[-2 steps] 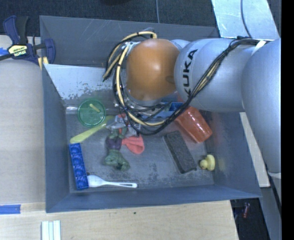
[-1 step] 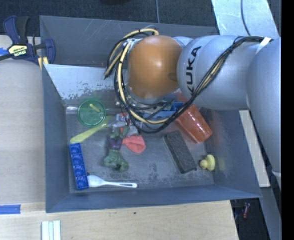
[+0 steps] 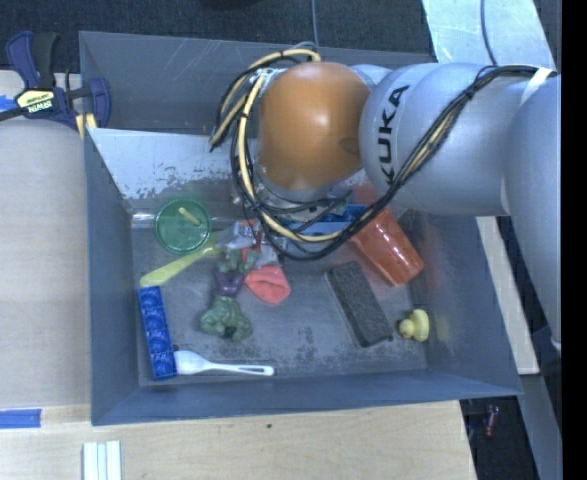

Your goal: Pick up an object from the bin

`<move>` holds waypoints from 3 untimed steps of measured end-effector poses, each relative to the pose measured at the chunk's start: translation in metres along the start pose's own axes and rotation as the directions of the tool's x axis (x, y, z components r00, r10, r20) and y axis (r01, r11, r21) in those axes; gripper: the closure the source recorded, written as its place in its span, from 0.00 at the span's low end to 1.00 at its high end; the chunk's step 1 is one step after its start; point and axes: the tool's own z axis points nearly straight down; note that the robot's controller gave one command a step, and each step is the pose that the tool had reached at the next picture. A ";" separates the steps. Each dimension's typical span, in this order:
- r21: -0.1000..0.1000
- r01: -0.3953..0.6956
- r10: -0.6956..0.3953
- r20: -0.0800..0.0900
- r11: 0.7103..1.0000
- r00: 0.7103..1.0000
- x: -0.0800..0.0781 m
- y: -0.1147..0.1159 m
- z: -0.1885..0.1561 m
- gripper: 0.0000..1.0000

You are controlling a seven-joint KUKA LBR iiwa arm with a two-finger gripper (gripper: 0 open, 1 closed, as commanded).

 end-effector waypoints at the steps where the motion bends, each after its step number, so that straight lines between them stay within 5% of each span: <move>1: 0.000 -0.001 0.001 0.001 1.000 1.000 0.000 0.000 -0.010 1.00; 3: -0.004 -0.005 0.005 0.001 1.000 1.000 -0.001 -0.001 -0.094 1.00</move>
Offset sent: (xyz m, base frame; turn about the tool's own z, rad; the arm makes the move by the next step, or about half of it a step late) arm -0.0003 0.0002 0.1094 0.0011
